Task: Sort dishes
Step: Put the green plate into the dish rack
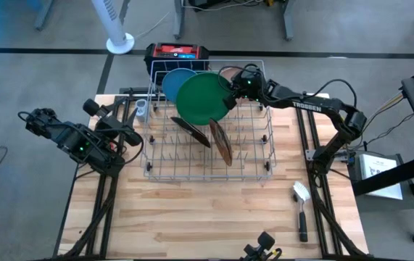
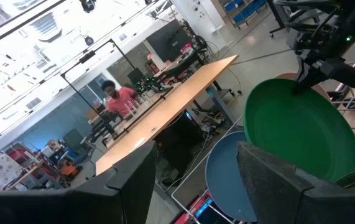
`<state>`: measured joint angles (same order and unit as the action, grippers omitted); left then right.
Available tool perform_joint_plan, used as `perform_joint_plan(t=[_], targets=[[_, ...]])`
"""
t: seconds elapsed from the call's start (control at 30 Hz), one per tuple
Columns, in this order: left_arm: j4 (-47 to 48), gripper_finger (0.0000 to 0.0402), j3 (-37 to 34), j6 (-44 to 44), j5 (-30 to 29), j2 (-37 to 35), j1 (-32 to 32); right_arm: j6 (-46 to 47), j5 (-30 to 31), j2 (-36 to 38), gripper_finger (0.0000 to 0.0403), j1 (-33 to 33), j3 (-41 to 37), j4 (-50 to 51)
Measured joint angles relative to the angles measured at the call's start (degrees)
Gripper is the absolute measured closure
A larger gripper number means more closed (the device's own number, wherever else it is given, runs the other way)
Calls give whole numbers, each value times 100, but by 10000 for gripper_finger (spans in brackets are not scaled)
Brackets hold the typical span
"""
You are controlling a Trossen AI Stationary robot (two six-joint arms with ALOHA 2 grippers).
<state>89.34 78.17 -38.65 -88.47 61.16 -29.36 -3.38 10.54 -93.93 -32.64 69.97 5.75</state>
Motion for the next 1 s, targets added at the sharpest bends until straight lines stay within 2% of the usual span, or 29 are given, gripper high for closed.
perform_joint_plan(t=[0.63,1.0], targets=[[-2,191,0,-4,3,-1,0,31,18,-9,345,0,0,7],[-18,191,0,-7,4,-1,2,122,14,0,292,-2,0,176]])
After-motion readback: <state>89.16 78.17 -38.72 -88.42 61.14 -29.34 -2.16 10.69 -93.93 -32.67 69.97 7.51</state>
